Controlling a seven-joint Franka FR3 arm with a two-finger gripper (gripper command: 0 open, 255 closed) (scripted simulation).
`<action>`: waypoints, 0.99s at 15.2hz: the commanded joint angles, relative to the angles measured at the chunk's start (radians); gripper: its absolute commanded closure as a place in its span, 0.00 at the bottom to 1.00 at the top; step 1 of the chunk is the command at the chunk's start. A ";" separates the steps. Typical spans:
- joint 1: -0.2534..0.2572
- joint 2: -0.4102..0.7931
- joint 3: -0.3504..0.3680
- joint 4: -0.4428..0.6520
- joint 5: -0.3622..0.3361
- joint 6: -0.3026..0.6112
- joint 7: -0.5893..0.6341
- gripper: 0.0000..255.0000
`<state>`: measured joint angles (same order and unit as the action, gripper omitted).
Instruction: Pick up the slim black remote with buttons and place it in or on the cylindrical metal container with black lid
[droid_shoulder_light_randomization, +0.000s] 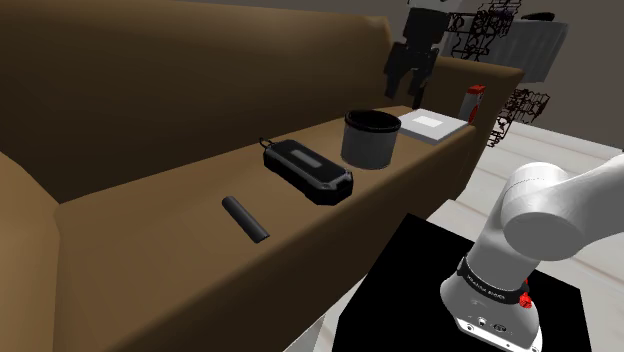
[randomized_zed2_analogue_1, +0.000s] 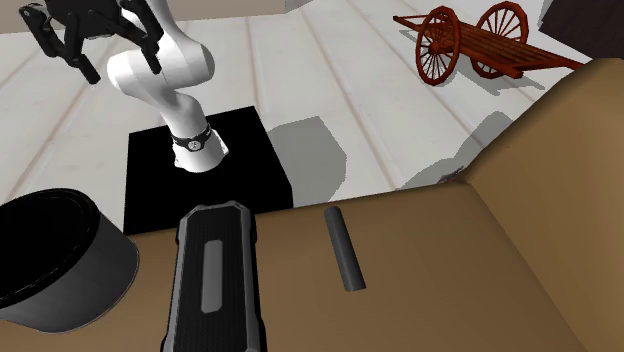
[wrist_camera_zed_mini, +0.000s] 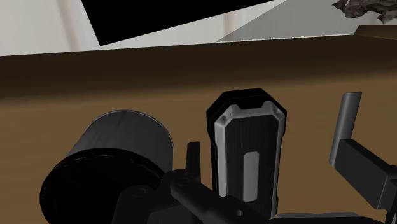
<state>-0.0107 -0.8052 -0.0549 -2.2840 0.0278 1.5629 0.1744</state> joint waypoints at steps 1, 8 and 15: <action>0.000 0.000 0.000 0.000 0.000 0.000 0.000 0.00; 0.033 0.119 0.101 -0.070 0.059 0.183 0.104 0.00; 0.062 0.297 0.199 -0.076 0.097 0.363 0.206 0.00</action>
<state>0.0454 -0.5312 0.1272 -2.3531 0.1185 1.8946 0.3618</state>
